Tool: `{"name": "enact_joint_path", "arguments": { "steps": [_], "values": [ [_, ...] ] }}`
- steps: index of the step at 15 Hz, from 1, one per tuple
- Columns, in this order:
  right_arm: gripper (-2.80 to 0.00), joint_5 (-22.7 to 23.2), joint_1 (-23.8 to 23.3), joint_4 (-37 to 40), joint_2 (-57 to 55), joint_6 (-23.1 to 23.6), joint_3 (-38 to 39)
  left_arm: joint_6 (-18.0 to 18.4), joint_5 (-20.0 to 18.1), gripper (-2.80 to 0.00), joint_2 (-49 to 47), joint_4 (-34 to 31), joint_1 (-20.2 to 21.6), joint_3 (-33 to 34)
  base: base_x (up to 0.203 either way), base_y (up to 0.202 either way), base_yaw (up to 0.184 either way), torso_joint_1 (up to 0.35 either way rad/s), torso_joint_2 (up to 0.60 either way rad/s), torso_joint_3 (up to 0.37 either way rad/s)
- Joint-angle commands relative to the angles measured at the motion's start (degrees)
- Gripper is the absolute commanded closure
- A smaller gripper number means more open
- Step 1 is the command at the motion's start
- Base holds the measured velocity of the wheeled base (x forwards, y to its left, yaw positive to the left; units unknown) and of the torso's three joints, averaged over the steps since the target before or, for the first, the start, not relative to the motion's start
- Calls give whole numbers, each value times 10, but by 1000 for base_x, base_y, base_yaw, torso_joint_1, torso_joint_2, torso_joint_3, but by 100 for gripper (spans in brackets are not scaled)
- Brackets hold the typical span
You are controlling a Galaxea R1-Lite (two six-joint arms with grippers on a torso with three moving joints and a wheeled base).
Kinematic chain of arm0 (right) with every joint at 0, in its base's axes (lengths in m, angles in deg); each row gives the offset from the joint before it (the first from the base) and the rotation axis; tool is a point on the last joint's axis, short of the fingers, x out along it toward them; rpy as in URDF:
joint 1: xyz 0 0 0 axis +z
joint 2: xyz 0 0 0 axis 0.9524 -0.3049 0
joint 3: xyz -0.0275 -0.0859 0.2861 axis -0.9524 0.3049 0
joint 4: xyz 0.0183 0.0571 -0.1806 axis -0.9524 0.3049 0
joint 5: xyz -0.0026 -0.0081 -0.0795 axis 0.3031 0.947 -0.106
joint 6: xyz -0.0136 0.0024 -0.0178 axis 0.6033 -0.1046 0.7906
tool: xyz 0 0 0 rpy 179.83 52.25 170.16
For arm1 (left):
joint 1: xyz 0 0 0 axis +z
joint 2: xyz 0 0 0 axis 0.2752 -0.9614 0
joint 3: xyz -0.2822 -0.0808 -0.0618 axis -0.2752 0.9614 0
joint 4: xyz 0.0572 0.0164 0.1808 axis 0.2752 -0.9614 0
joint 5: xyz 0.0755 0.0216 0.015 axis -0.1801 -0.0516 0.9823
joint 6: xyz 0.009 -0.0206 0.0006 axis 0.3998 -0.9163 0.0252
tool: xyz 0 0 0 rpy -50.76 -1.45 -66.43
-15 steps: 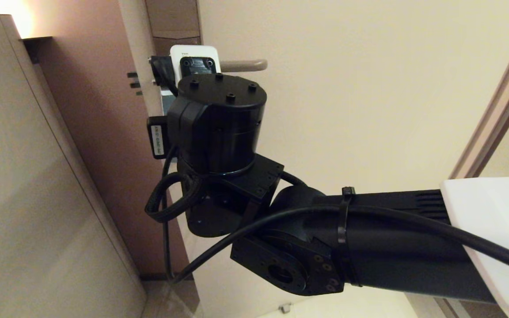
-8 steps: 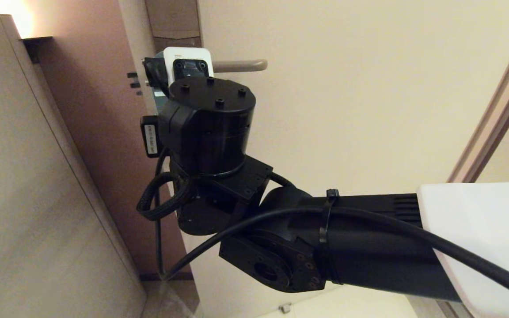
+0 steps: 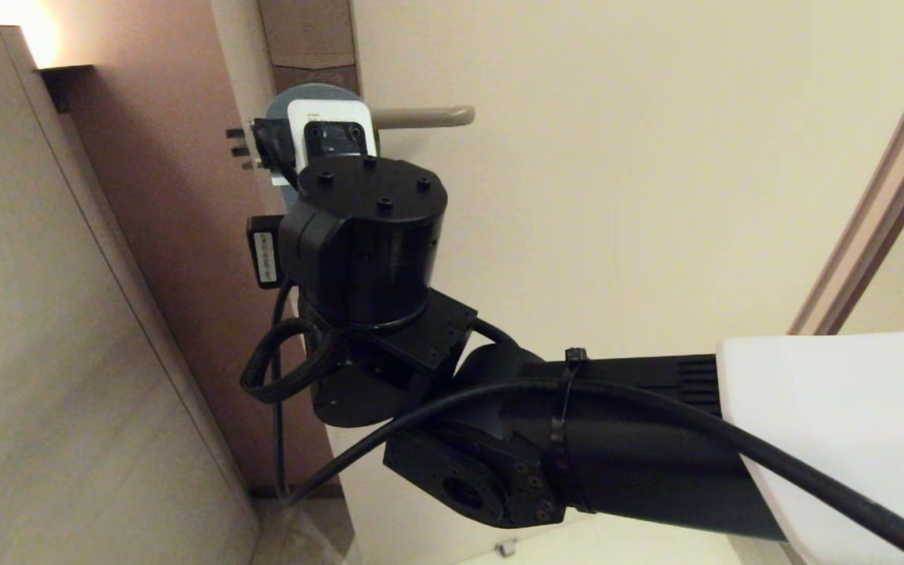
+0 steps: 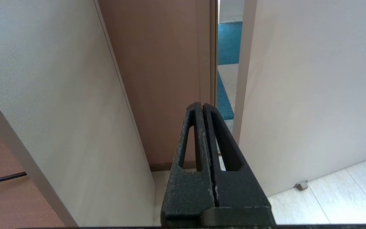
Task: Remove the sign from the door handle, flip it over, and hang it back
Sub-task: Hang the sign back with the other side facing out, then take down the sign
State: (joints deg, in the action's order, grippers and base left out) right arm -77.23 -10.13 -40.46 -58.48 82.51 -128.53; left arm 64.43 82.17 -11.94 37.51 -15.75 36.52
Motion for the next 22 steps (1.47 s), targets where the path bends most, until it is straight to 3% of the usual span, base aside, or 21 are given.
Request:
{"name": "enact_joint_path", "arguments": {
  "steps": [1, 6, 10, 18, 22],
  "values": [
    [0, -3, 0, -2, 11, 2, 16, 0, 0, 0, 0, 0, 0, 0, 0, 0, 0, 0, 0, 0],
    [0, -2, -9, -1, 90, 10, 128, 0, 0, 0, 0, 0, 0, 0, 0, 0, 0, 0, 0, 0],
    [0, -2, -44, -1, 159, 14, 218, 0, 0, 0, 0, 0, 0, 0, 0, 0, 0, 0, 0, 0],
    [0, 4, -138, -3, 292, 10, 400, 0, 0, 0, 0, 0, 0, 0, 0, 0, 0, 0, 0, 0],
    [0, 36, -220, -3, 337, 10, 470, 0, 0, 0, 0, 0, 0, 0, 0, 0, 0, 0, 0, 0]
  ]
}}
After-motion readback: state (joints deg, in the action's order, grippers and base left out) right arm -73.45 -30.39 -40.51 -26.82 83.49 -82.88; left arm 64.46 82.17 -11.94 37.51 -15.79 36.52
